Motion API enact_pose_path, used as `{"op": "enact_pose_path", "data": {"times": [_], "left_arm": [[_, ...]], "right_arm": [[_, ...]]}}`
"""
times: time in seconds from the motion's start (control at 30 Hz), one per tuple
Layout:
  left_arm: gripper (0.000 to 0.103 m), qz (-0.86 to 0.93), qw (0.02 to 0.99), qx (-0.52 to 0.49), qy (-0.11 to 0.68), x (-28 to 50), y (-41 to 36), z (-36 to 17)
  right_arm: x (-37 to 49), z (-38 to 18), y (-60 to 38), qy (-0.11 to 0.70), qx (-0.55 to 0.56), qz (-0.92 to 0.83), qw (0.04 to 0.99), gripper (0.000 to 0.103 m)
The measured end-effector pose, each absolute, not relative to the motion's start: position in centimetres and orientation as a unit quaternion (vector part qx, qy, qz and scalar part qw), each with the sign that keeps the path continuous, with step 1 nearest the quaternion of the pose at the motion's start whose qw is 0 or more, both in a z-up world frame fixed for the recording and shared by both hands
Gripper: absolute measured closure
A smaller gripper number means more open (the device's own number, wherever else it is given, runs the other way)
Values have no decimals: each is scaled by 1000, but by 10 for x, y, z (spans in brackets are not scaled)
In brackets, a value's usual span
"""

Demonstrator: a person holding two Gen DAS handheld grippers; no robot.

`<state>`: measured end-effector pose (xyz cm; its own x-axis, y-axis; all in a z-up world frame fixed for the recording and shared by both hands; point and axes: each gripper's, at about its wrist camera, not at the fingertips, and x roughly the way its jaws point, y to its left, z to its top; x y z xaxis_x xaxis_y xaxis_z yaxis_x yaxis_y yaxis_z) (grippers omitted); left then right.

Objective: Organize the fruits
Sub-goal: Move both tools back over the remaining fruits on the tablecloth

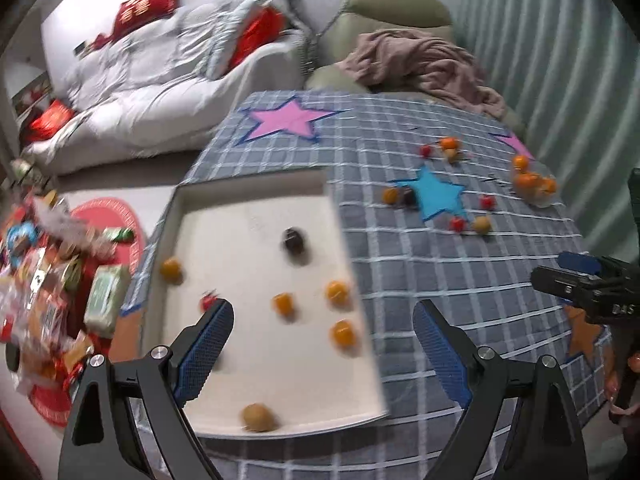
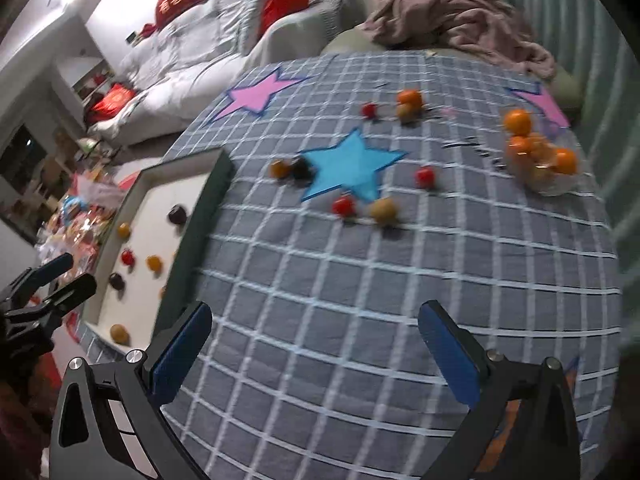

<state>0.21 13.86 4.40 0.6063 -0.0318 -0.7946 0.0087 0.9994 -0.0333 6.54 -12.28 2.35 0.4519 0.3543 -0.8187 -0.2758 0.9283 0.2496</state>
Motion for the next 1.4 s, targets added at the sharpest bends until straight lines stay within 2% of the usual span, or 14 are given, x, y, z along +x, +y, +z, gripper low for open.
{"op": "enact_pose_path", "data": {"times": [0.17, 0.33, 0.77, 0.93, 1.17, 1.23, 1.33, 1.4], "left_arm": [[11, -42, 895, -4, 445, 22, 100, 50], [11, -45, 888, 22, 456, 51, 64, 34], [11, -13, 881, 47, 470, 94, 40, -11], [11, 5, 883, 35, 468, 103, 50, -17], [11, -11, 883, 55, 465, 119, 40, -24], [11, -16, 884, 64, 462, 123, 34, -25], [11, -20, 885, 66, 461, 129, 29, -27], [11, -25, 884, 63, 463, 133, 26, -29]], "right_arm": [[73, 23, -144, 484, 30, 160, 860, 0], [86, -3, -150, 491, 10, 133, 861, 0], [128, -48, -133, 479, -17, 124, 869, 3], [142, -51, -120, 464, -27, 126, 876, 19], [152, -52, -108, 445, -42, 136, 884, 30], [152, -51, -105, 438, -54, 141, 886, 48], [153, -50, -107, 435, -52, 148, 887, 69], [152, -50, -111, 435, -44, 151, 887, 73]]}}
